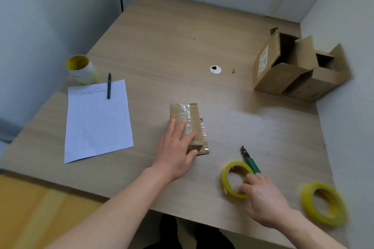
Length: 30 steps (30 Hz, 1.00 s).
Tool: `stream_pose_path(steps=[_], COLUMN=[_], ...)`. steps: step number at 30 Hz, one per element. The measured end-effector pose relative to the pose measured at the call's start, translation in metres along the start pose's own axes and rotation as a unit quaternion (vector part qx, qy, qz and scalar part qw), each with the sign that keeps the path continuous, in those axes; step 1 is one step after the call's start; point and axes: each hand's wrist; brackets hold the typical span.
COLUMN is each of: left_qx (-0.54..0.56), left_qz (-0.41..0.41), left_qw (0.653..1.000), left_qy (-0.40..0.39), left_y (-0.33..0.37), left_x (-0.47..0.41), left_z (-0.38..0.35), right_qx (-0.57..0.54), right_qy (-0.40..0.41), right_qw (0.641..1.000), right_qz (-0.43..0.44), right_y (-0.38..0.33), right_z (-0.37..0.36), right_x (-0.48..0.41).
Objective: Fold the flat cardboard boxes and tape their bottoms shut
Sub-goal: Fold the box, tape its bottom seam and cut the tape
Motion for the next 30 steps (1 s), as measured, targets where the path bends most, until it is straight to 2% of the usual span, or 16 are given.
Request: stream_pose_path(steps=[3, 5, 6, 8, 10, 12, 16, 23, 27, 30], left_qx=[0.012, -0.007, -0.010, 0.040, 0.137, 0.234, 0.368, 0.520, 0.494, 0.498], left_qz=[-0.005, -0.013, -0.036, -0.101, -0.128, -0.086, 0.046, 0.122, 0.105, 0.096], left_qw=[1.000, 0.999, 0.999, 0.992, 0.976, 0.965, 0.928, 0.841, 0.860, 0.859], left_qy=[-0.027, -0.031, -0.006, 0.066, 0.111, 0.077, -0.038, -0.082, -0.073, -0.069], left_y=[-0.004, -0.005, -0.004, 0.002, 0.011, 0.025, 0.037, 0.035, 0.030, 0.029], left_x=[-0.006, -0.008, -0.007, -0.002, 0.004, 0.008, 0.007, 0.007, 0.006, 0.006], left_z=[0.005, 0.014, 0.020, 0.028, 0.032, 0.039, 0.053, 0.066, 0.067, 0.068], right_qx=[0.009, -0.044, -0.093, -0.241, -0.420, -0.510, -0.581, -0.566, -0.537, -0.521], right_qy=[0.054, 0.088, 0.114, 0.148, 0.144, 0.166, 0.175, 0.153, 0.150, 0.148], right_qw=[0.998, 0.995, 0.989, 0.957, 0.892, 0.842, 0.795, 0.809, 0.829, 0.840], right_qz=[-0.002, -0.012, -0.025, -0.063, -0.086, -0.064, -0.004, 0.038, 0.041, 0.040], right_y=[-0.008, -0.016, -0.022, -0.034, -0.046, -0.054, -0.067, -0.075, -0.076, -0.077], right_z=[-0.008, -0.003, 0.006, 0.031, 0.057, 0.078, 0.104, 0.114, 0.115, 0.116], right_x=[-0.005, -0.007, -0.009, -0.013, -0.018, -0.022, -0.028, -0.035, -0.039, -0.041])
Point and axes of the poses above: each hand's wrist, its own x-axis away from the middle knuckle, its own z-axis out of the back of the hand, y = z × x, and after that the axes turned 1 degree about z, right-handed
